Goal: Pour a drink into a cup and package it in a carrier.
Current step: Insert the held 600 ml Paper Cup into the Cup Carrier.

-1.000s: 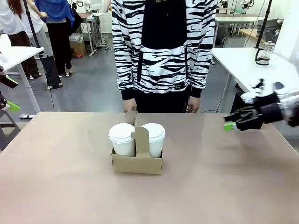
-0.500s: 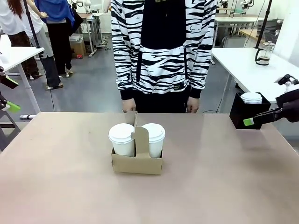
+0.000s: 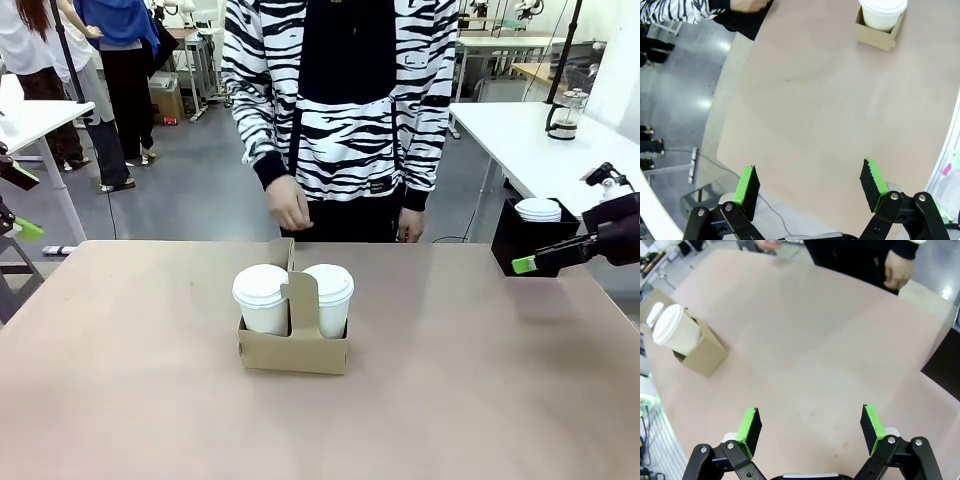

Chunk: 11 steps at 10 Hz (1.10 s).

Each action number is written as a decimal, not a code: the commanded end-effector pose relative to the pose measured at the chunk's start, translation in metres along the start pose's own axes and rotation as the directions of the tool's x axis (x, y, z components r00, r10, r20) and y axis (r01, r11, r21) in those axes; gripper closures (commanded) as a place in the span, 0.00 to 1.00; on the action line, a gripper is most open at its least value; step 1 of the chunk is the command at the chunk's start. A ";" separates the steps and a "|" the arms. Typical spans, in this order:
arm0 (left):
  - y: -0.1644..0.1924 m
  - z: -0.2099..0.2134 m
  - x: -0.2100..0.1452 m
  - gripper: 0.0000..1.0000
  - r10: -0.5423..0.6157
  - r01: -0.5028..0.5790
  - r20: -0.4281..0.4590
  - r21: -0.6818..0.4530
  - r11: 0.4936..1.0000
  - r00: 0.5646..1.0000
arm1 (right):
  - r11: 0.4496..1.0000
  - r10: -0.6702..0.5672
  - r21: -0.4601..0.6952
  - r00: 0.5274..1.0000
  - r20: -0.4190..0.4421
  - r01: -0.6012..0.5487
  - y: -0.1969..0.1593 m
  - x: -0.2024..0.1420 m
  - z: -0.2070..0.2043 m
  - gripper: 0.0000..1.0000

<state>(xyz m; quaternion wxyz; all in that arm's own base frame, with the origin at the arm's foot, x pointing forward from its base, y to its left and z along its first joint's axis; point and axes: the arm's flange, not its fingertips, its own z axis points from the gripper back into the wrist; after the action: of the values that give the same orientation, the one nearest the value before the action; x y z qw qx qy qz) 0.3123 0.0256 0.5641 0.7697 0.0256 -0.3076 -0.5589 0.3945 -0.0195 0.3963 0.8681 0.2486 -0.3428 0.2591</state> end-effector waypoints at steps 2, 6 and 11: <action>0.000 0.000 0.001 0.00 0.016 -0.016 0.012 -0.008 1.000 1.000 | 1.000 0.027 0.004 1.000 -0.003 -0.027 -0.003 -0.004 0.002 0.00; 0.000 0.000 0.001 0.00 0.016 -0.016 0.012 -0.008 1.000 1.000 | 1.000 0.027 0.004 1.000 -0.003 -0.027 -0.003 -0.004 0.002 0.00; 0.000 0.000 0.001 0.00 0.016 -0.016 0.012 -0.008 1.000 1.000 | 1.000 0.027 0.004 1.000 -0.003 -0.027 -0.003 -0.004 0.002 0.00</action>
<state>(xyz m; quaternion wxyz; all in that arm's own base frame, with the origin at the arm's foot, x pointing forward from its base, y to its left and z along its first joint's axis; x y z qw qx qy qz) 0.3123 0.0256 0.5641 0.7697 0.0256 -0.3076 -0.5588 0.3945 -0.0199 0.3963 0.8681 0.2482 -0.3430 0.2593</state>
